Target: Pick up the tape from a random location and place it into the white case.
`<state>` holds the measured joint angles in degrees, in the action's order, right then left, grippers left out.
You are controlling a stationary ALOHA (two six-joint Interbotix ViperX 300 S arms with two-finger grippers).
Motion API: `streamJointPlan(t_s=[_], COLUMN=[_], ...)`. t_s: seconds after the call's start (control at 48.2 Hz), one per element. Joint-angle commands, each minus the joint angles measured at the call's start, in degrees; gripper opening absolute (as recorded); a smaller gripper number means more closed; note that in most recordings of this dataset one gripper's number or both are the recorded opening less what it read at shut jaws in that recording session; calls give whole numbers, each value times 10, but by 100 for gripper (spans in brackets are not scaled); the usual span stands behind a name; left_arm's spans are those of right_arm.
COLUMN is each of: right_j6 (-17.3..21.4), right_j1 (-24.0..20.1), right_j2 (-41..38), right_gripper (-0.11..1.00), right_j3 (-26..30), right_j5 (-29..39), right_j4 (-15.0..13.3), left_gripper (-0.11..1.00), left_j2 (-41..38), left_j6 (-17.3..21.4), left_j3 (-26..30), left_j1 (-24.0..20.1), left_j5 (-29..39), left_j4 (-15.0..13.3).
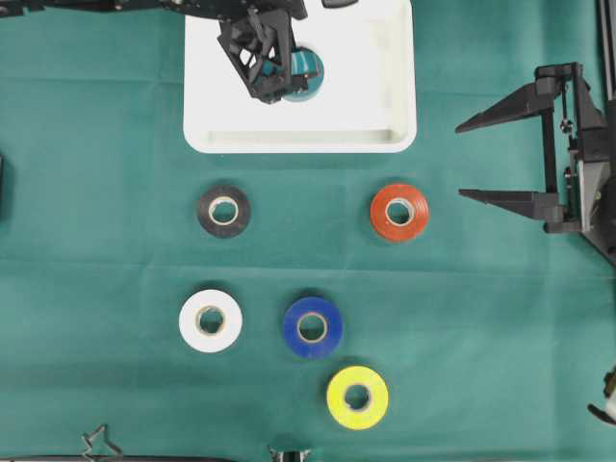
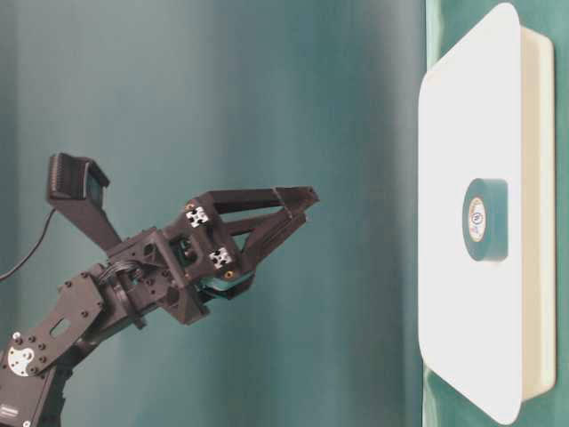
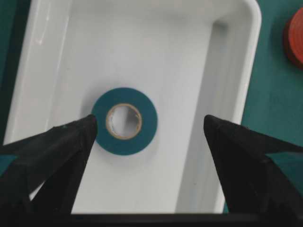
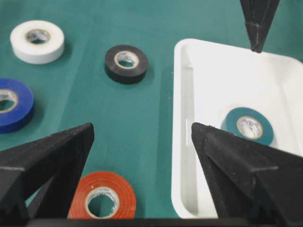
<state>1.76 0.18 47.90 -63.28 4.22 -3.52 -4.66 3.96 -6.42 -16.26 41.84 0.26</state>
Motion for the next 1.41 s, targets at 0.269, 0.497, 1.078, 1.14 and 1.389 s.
streamJointPlan(t_s=[0.269,0.497,1.078,1.14,1.389], right_j6=[1,1,3,3,3], right_j1=[1,1,0,1,1], right_j2=[-1,-1,11,12,24], right_gripper=[92,92,92,92,92], right_j3=[15,16,19,19,18], right_j5=[-2,-2,1,3,15], right_j4=[0,0,1,1,1], left_gripper=[97,97,97,97,97], left_j2=[26,32,230,258,383], left_j6=[-1,-1,-1,-2,-3], left_j3=[-4,-17,-242,-273,-382], left_j1=[63,126,131,131,131], left_j5=[-4,-46,-248,-272,-334], left_j4=[-1,-1,-3,-4,-8])
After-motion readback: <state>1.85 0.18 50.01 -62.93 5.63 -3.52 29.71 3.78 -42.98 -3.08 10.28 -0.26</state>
